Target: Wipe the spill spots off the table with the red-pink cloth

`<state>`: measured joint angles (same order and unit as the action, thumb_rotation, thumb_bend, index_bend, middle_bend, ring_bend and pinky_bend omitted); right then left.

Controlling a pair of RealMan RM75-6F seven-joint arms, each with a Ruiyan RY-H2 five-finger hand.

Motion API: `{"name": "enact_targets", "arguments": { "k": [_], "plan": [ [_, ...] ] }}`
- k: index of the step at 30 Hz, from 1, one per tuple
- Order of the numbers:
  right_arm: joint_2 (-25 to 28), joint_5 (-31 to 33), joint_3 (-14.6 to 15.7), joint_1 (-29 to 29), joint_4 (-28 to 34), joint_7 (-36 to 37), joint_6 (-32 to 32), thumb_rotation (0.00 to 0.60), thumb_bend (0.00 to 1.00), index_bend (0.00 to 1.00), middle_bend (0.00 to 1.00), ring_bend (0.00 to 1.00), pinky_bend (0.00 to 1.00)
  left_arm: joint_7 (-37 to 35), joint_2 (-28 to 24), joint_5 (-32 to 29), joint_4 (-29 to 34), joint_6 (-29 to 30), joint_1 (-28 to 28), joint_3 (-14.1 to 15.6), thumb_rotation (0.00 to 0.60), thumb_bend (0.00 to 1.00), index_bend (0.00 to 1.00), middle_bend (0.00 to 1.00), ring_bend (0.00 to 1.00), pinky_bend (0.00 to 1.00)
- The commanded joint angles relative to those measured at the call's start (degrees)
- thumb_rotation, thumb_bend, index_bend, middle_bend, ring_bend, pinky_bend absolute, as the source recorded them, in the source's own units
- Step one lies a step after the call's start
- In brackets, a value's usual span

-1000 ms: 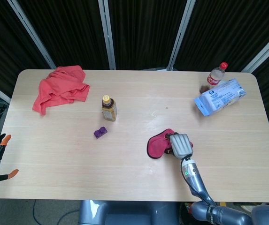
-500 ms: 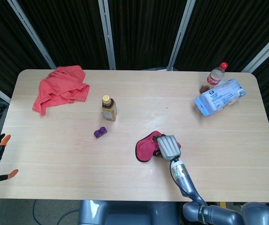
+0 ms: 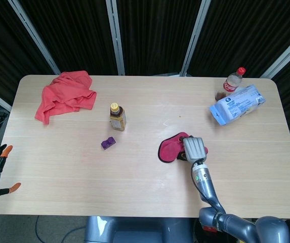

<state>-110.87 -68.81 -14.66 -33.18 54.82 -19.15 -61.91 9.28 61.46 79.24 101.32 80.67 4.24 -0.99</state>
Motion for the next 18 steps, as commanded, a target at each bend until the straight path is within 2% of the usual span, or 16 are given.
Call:
{"name": "enact_targets", "arguments": {
  "k": [1, 8, 14, 18],
  "plan": [
    [1.3, 0.4, -0.3, 0.4, 0.0, -0.2, -0.2, 0.6, 0.55, 0.73, 0.61, 0.49, 0.72, 0.0, 0.0, 0.0, 0.0, 0.0, 0.0, 0.0, 0.6, 0.0, 0.0, 0.0, 0.0, 0.0],
    [6.3, 0.7, -0.7, 2.6, 3.6, 1.5, -2.3, 0.6, 0.55, 0.73, 0.61, 0.49, 0.72, 0.3, 0.1, 0.2, 0.1, -0.1, 0.1, 0.2, 0.6, 0.0, 0.0, 0.0, 0.0, 0.0],
    [12.9, -2.0, 0.4, 5.9, 11.5, 5.2, -6.5, 0.6, 0.55, 0.73, 0.61, 0.49, 0.72, 0.6, 0.2, 0.4, 0.1, -0.4, 0.2, 0.3, 0.6, 0.0, 0.0, 0.0, 0.0, 0.0],
    [17.7, -4.5, 2.2, 8.3, 17.1, 6.6, -9.2, 0.6, 0.54, 0.72, 0.61, 0.49, 0.72, 0.9, 0.3, 1.0, 0.1, -0.1, 0.2, 0.5, 0.6, 0.0, 0.0, 0.0, 0.0, 0.0]
  ]
}}
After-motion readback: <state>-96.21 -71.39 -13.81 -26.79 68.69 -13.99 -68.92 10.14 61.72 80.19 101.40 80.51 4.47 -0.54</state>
